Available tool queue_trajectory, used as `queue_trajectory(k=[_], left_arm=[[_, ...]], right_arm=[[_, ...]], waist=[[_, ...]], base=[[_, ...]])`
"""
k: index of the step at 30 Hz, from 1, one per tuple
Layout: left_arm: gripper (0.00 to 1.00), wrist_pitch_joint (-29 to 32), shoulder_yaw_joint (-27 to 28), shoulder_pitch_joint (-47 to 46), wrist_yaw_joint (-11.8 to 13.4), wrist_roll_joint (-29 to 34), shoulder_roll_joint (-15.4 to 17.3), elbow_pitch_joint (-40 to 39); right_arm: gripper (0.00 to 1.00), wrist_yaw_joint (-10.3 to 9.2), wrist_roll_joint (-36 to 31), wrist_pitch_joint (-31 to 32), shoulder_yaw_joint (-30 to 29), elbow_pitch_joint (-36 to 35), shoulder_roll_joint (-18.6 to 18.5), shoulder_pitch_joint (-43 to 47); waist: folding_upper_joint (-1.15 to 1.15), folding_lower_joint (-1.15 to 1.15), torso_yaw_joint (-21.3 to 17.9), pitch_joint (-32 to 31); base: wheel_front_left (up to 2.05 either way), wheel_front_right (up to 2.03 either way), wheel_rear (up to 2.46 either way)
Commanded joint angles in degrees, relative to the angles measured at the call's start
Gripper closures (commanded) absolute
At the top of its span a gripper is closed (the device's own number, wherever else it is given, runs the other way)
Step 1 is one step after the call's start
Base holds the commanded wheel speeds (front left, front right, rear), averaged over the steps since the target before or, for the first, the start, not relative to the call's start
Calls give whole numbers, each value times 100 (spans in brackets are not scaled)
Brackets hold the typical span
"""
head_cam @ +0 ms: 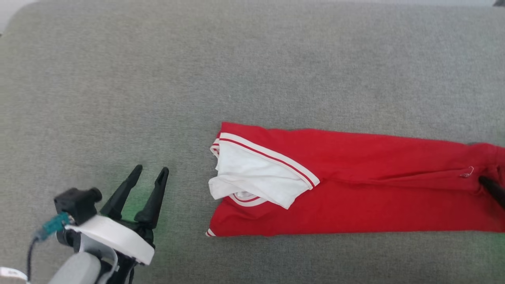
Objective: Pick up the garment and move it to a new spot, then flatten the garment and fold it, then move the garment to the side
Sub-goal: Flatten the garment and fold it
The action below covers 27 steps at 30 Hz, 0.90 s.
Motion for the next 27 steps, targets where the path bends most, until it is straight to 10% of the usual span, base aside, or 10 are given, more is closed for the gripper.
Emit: queue_trajectory(k=[1,15,16,19,27], left_arm=[[0,-29,169,97,22,380,-117,98],[0,-30,1889,662,-36,3139,-1300,0],[0,-30,1979,696,-47,3353,-1351,-67],[0,-30,2275,759,-55,3825,-1510,-328],[0,-30,2536,802,-140,4384,-1765,-892]], right_arm=[[0,2,37,59,78,121,92,6],[0,1,99,320,268,772,226,-55],[11,1,100,361,303,794,240,-60],[100,2,171,462,369,834,285,-104],[100,-15,228,573,179,788,27,-224]], waist=[[0,0,64,-101],[0,0,169,-338],[0,0,166,-335],[0,0,158,-315],[0,0,95,-258]], base=[[0,0,0],[0,0,0],[0,0,0],[0,0,0],[0,0,0]])
